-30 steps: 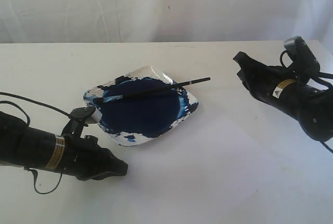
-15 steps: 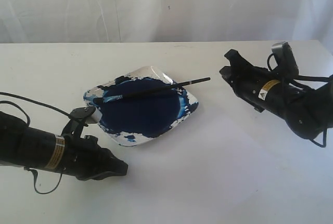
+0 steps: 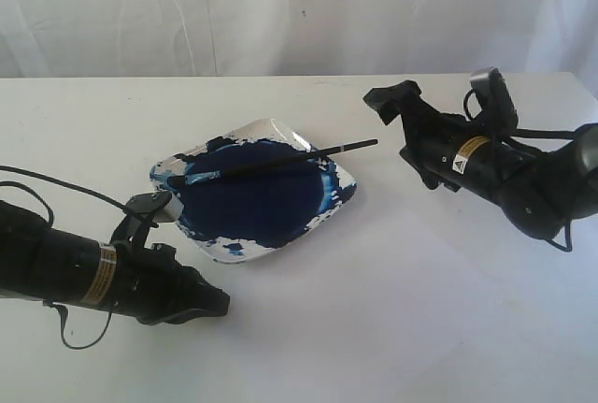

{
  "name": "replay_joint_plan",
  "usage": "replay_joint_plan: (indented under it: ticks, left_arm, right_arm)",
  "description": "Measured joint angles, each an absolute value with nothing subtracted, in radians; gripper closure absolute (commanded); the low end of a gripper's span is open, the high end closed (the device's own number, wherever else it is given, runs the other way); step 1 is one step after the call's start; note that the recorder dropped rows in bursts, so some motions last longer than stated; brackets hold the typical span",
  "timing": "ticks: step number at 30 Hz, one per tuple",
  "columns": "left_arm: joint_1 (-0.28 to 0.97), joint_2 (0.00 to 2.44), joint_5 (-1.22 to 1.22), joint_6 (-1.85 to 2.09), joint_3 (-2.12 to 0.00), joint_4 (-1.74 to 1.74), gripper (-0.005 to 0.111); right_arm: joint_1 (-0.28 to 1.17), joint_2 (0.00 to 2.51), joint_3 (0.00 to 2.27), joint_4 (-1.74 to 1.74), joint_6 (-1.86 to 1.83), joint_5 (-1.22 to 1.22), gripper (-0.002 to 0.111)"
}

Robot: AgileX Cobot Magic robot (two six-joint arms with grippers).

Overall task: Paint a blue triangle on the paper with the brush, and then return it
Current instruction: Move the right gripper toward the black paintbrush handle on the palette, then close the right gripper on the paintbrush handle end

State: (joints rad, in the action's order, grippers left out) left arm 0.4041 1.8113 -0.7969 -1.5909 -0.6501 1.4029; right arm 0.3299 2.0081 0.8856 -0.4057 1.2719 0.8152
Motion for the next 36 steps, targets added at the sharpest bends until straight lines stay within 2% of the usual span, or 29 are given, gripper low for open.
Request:
replay_joint_plan:
  ticks: [6, 16, 20, 36]
  left_arm:
    - [0.404, 1.811, -0.797, -1.591, -0.650, 1.403, 0.107]
    - [0.404, 1.811, -0.797, -1.591, -0.650, 1.403, 0.107]
    - [0.404, 1.811, -0.797, -1.591, -0.650, 1.403, 0.107]
    - [0.404, 1.811, -0.797, -1.591, -0.650, 1.403, 0.107]
  right_arm:
    - [0.332, 2.034, 0.924, -0.399, 1.334, 0.759, 0.004]
    - [0.408, 2.152, 1.188, -0.496, 1.585, 0.553, 0.004]
    - [0.408, 2.187, 1.217, -0.526, 1.665, 0.490, 0.004]
    - [0.421, 2.256, 1.304, -0.514, 1.699, 0.491, 0.006]
